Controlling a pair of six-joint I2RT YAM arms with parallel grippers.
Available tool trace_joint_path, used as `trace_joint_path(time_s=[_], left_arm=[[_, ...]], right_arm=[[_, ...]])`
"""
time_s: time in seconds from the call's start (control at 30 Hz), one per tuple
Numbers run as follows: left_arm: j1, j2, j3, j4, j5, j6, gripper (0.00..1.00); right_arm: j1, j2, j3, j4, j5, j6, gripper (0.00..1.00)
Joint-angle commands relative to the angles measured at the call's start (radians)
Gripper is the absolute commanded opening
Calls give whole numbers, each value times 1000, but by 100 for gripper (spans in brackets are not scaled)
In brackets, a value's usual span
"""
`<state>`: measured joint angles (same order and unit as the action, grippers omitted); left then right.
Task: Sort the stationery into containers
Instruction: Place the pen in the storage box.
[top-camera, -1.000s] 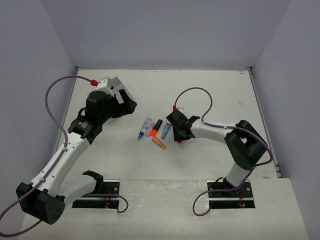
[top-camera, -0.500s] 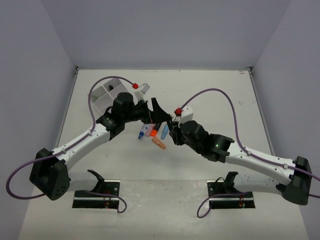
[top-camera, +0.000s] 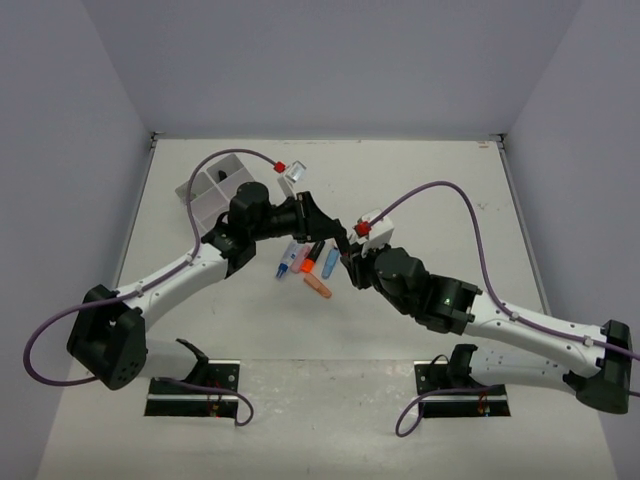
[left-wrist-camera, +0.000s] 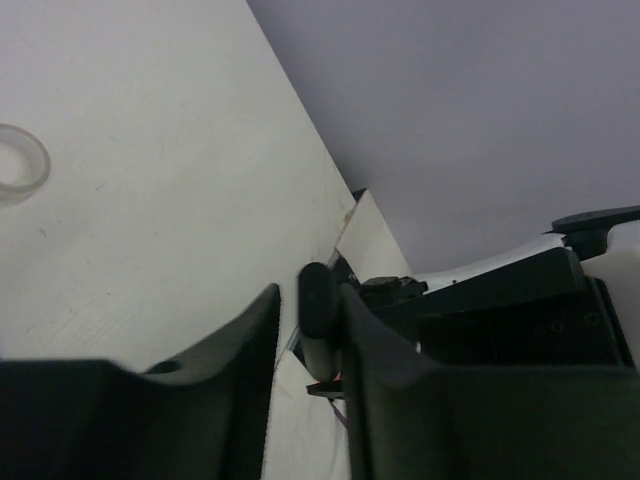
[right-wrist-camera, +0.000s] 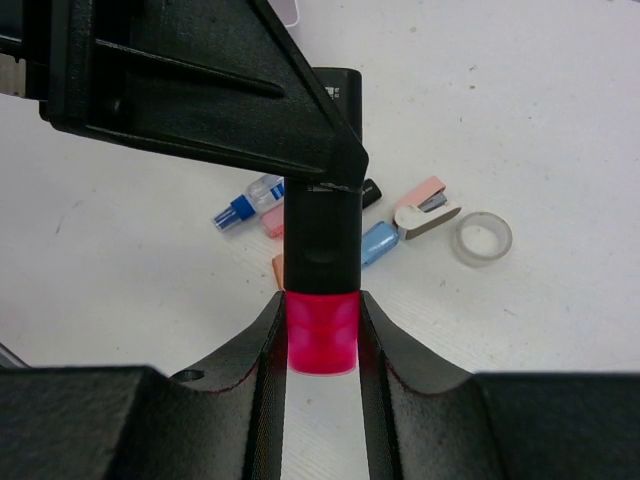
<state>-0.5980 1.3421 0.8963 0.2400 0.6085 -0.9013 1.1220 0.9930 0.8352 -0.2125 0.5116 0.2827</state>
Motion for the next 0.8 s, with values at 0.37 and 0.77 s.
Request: trace_joint_path(time_s=[0.37,0.77], left_arm=[[118,141,504,-500,-1029,397,0],[405,398,630,-189,-1176,601,0]], right_arm=[[-129,-134,-109,77,146,149,99],[-230,-181,-166,87,24,141,99]])
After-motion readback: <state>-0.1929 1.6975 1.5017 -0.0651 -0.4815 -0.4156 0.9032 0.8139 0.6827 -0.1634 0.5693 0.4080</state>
